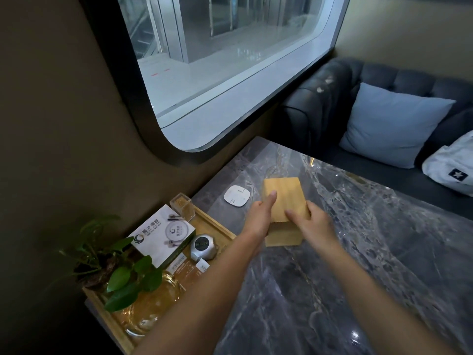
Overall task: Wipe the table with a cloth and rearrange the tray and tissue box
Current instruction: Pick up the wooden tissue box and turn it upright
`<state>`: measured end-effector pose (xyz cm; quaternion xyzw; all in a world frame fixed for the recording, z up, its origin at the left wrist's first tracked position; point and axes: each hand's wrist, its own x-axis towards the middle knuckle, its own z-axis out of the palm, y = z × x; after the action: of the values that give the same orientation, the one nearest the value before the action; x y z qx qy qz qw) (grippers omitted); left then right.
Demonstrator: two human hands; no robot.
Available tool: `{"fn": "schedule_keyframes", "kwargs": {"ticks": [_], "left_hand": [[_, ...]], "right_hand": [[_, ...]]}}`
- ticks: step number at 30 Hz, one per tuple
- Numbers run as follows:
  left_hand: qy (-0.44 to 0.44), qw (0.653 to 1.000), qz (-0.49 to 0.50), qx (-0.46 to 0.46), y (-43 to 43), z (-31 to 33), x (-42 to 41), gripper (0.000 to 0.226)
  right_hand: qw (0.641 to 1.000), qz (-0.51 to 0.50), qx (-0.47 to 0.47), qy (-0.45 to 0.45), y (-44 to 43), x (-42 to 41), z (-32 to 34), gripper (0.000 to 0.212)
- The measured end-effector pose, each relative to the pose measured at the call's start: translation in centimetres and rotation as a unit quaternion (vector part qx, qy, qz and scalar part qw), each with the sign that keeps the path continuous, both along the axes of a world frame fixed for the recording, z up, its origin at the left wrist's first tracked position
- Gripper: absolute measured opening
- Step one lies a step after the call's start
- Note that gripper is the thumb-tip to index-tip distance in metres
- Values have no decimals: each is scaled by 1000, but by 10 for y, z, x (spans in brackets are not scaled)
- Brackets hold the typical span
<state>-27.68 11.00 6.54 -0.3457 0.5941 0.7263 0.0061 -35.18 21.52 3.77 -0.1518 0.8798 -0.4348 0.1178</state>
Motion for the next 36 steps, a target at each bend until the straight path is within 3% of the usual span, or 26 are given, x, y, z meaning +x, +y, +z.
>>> {"fn": "schedule_keyframes", "kwargs": {"ticks": [2,6,8,11,13,16,18,19,21,23,25,28,32,36], "left_hand": [[-3,1000,11,9,-6,0,1,64],[-18,996,17,90,-13,-6,6,39],[-42,992,3,121,-13,-9,10,51],[-68,986,26,148,-10,-17,10,86],[-83,979,66,173,-6,-22,8,104],[-94,975,115,167,-5,-36,3,115],[-92,976,122,156,-5,-36,5,104],[-85,976,121,159,-6,-35,7,91],[-71,975,111,178,-11,-34,12,69],[-67,976,96,182,-16,-39,13,62],[-59,979,78,180,-19,-39,9,54],[-46,985,62,152,-25,-31,0,39],[-70,997,34,26,-45,-26,-13,33],[-84,994,-7,-73,-71,-23,-16,41]], "right_hand": [[997,13,29,66,-2,6,-1,42],[964,79,126,219,-12,21,-4,55],[942,101,144,286,-15,29,-9,58],[914,156,169,335,-13,38,-17,57],[912,188,133,340,-11,38,-19,55],[966,156,-43,202,-4,30,-15,46],[988,38,-141,56,3,19,-15,35],[988,-31,-153,-13,7,11,-15,34],[979,-113,-113,-130,15,-2,-16,51],[957,-109,-107,-247,18,-8,-21,55],[931,-63,-162,-320,15,-5,-26,37],[945,-50,-182,-268,6,0,-30,16],[960,-51,-193,-198,-10,3,-27,4],[962,-60,-202,-176,-31,15,-27,10]]}}
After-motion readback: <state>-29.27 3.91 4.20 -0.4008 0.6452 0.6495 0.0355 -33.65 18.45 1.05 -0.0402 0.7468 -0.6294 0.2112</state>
